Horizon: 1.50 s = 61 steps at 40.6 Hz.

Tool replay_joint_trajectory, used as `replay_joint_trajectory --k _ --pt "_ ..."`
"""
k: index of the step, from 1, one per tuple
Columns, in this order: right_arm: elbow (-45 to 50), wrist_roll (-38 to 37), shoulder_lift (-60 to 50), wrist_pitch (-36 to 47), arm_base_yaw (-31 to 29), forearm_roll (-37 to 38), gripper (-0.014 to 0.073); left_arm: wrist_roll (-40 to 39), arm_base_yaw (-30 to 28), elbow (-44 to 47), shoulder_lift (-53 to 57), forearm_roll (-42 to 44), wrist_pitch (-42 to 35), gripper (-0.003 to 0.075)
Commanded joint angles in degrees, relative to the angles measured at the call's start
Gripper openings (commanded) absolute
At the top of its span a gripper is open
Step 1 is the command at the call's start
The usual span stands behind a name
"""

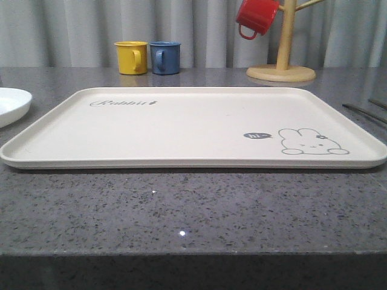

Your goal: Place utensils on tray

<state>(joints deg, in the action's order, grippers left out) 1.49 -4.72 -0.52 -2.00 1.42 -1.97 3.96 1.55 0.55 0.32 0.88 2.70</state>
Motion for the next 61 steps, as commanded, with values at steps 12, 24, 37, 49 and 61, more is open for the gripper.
replay_joint_trajectory --k 12,24,37,49,61 --pt "0.0 0.2 -1.0 5.2 -0.3 0.6 -0.0122 -0.2 0.4 -0.2 1.4 -0.4 -4.7 -0.0018" --pt "0.0 0.2 -1.0 5.2 -0.3 0.6 -0.0122 -0.2 0.4 -0.2 1.4 -0.4 -4.7 -0.0018" --pt "-1.6 0.2 -1.0 6.1 -0.3 0.1 -0.0122 -0.2 0.4 -0.6 1.4 -0.4 -10.1 -0.0018" --pt "-18.5 0.2 0.7 -9.5 -0.3 0.7 -0.0122 -0.2 0.4 -16.6 0.1 -0.4 2.8 -0.0018" --pt "-39.4 0.2 15.6 -27.1 -0.3 0.7 -0.0122 -0.2 0.4 -40.2 -15.3 -0.4 22.7 -0.0018"
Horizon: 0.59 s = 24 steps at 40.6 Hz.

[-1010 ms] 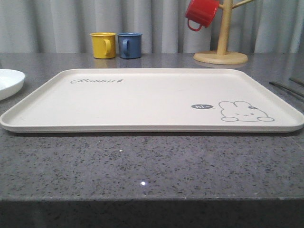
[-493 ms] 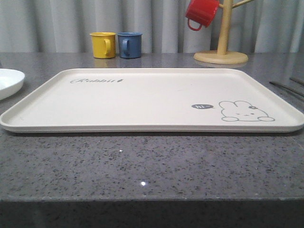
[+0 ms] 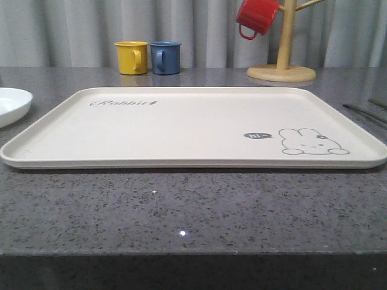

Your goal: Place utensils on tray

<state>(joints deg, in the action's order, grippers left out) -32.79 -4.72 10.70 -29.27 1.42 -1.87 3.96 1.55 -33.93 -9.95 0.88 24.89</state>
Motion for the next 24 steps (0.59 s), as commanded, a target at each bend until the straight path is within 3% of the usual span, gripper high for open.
replay_joint_trajectory --k 1,15,24 --pt "-6.9 0.2 5.9 -1.3 -0.3 0.6 -0.0122 -0.2 0.4 -7.2 -6.5 -0.4 1.8 -0.0018" --pt "-10.7 0.2 19.9 -7.7 -0.3 0.6 -0.0122 -0.2 0.4 -11.3 -20.2 -0.4 10.5 -0.0018" --pt "-10.7 0.2 23.5 -8.5 -0.3 0.6 -0.0122 -0.2 0.4 -11.3 -24.3 -0.4 10.8 -0.0018"
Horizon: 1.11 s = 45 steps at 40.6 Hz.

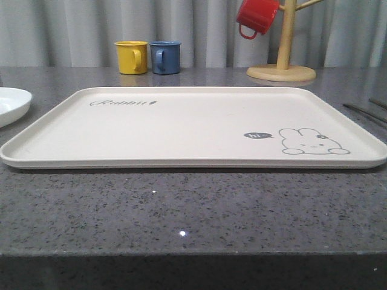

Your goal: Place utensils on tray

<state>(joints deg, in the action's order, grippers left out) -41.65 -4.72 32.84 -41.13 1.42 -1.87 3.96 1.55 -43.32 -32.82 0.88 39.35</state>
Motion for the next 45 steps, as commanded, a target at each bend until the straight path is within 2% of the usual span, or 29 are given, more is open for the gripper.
replay_joint_trajectory --k 1,7,9,11,12,15,19,22,26,32,36,40,45 --pt "-1.9 0.2 1.4 3.1 -0.3 0.6 -0.0122 -0.2 0.4 -1.9 -1.9 -0.4 -3.6 -0.0018" --pt "-1.9 0.2 2.3 1.6 -0.3 0.7 -0.0087 -0.2 0.4 -1.9 -3.0 -0.4 -2.9 -0.0018" --pt "-1.9 0.4 2.6 1.1 -0.3 0.9 -0.0039 -0.2 0.4 -1.9 -3.3 -0.4 -2.9 -0.0018" --pt "-1.9 0.5 2.7 0.6 -0.3 0.9 0.0043 -0.2 0.4 -1.9 -3.5 -0.4 -2.9 -0.0013" --pt "-1.9 0.5 2.8 0.5 -0.3 0.9 0.0112 -0.1 0.4 -1.9 -3.5 -0.4 -2.9 -0.0001" --pt "-1.9 0.5 2.8 0.5 -0.3 0.9 0.0245 -0.1 0.4 -1.9 -3.6 -0.1 -2.9 0.0067" --pt "-1.9 0.5 2.8 0.4 -0.3 0.9 0.0349 -0.1 0.4 -1.9 -3.6 1.2 -2.9 0.0211" --pt "-1.9 0.5 2.8 0.4 -0.3 0.9 0.035 -0.1 0.4 -1.9 -3.6 1.9 -2.8 0.0323" --pt "-1.9 0.5 2.8 0.4 -0.3 0.9 0.0349 -0.1 0.4 -1.9 -3.7 2.5 -2.8 0.041" --pt "-1.9 0.5 2.8 0.4 -0.3 0.9 0.0349 -0.1 0.4 -2.1 -6.9 3.8 -1.7 0.0415" --pt "-1.9 0.5 2.8 0.4 -0.3 0.9 0.0349 -0.1 0.4 -3.9 -11.7 6.3 3.3 0.0415" --pt "-1.9 0.5 2.8 0.4 -0.3 0.9 0.0349 -0.1 0.4 -6.7 -16.3 5.2 7.8 0.0415" --pt "-1.9 0.5 2.8 0.4 -0.3 0.9 0.0349 -0.1 0.3 -9.9 -22.7 4.3 9.5 0.0415"
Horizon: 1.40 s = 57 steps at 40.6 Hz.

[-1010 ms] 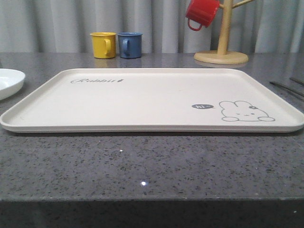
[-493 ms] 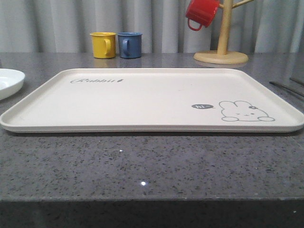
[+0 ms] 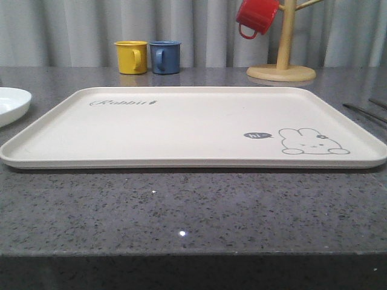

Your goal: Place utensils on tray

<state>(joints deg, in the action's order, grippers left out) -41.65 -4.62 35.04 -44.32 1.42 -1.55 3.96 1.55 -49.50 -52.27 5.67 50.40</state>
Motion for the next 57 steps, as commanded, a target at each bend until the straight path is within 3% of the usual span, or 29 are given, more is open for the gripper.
replay_joint_trajectory --k 1,13,26,34,45,48,57 --pt "-1.9 0.4 0.5 3.6 -0.3 0.6 0.0349 -0.1 -0.1 -4.5 -4.7 -0.7 -1.5 0.0415" --pt "-1.9 0.4 0.5 3.6 -0.3 0.6 0.0349 2.4 -11.9 -10.2 -15.8 -5.7 -4.7 0.0414" --pt "-1.9 0.4 0.5 3.6 -0.3 0.6 0.0349 23.6 -25.8 -11.7 -26.0 -34.3 -6.6 0.0412" --pt "-1.9 0.4 0.5 3.6 -0.3 0.6 0.0349 28.6 -26.4 -11.9 -31.9 -43.4 -9.6 0.0412" --pt "-1.9 0.4 0.5 3.6 -0.3 0.6 0.0349 28.9 -26.4 -11.9 -36.5 -43.9 -13.8 0.0403" --pt "-1.9 0.4 0.5 3.6 -0.3 0.6 0.0349 28.9 -26.4 -11.9 -36.6 -43.9 -13.8 0.0356" --pt "-1.9 0.4 0.5 3.6 -0.3 0.6 0.0349 28.9 -26.4 -11.9 -36.6 -43.5 -13.1 0.0092"
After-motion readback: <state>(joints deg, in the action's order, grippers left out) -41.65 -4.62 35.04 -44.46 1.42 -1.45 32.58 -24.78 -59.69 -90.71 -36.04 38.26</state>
